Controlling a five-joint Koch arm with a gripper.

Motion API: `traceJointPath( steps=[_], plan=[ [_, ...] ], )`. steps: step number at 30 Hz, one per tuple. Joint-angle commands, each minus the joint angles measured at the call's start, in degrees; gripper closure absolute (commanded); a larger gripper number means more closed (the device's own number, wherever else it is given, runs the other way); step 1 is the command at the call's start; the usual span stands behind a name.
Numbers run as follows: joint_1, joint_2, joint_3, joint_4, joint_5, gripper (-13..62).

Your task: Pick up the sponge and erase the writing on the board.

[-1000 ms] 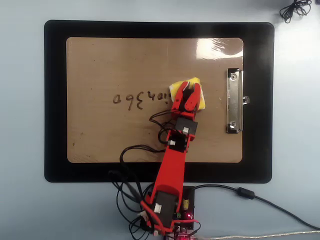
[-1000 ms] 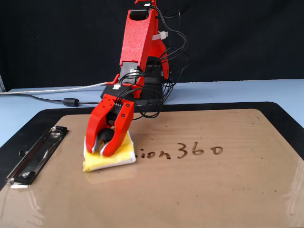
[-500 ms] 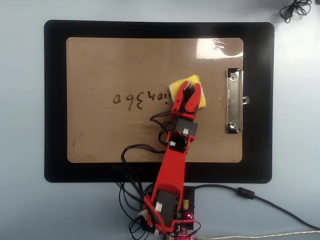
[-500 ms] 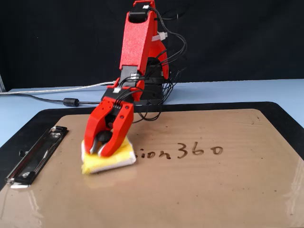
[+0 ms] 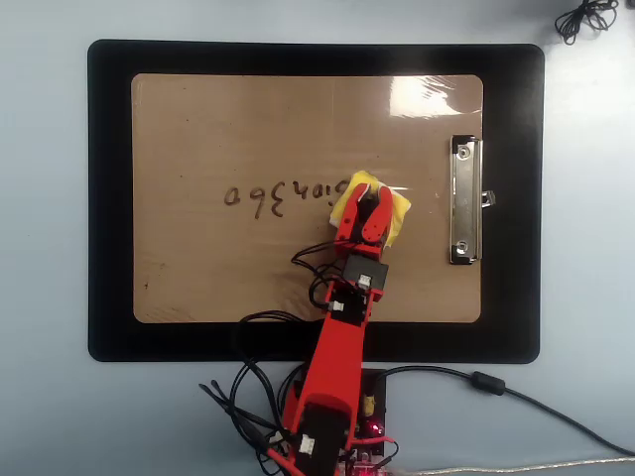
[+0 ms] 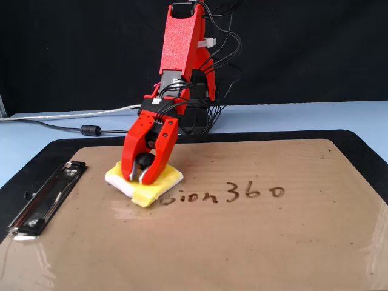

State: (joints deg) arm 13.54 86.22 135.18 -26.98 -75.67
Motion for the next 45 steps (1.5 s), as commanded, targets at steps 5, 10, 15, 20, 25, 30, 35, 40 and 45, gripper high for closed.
traceJointPath(
  steps=[5, 10, 15, 20, 25, 30, 35, 40, 45],
  plan=[
    [1.8, 19.2, 19.0, -1.3, -0.8, 57.2],
    [1.2, -7.0, -7.8, -2.3, -1.9, 57.2],
    [1.4, -11.0, -12.0, -3.2, -2.1, 57.3],
    [1.8, 12.0, 14.5, -3.2, -2.2, 57.2],
    [1.3, -9.0, -6.2, -6.0, -4.9, 57.2],
    [-3.0, -15.2, -12.0, -8.1, -6.5, 57.2],
    [-7.7, 14.1, 17.0, -5.7, -9.1, 57.2],
    [-9.6, -7.6, -3.4, -5.1, -9.8, 57.2],
    [-9.3, -12.9, -10.4, -6.2, -9.4, 57.2]
  ],
)
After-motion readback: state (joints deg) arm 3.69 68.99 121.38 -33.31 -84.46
